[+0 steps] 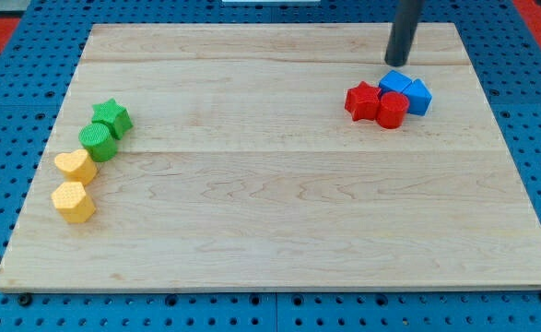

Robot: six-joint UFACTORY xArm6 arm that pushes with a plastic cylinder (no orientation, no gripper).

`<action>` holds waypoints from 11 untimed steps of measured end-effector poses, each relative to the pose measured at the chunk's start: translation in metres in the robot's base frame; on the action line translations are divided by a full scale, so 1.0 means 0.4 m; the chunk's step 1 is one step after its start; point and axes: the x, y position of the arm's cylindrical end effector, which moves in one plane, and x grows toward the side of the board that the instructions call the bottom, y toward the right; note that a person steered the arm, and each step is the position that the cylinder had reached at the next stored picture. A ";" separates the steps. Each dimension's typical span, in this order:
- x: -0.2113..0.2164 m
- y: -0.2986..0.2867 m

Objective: Push the red star into the red circle

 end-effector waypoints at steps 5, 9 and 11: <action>0.054 0.058; 0.063 0.010; 0.048 -0.344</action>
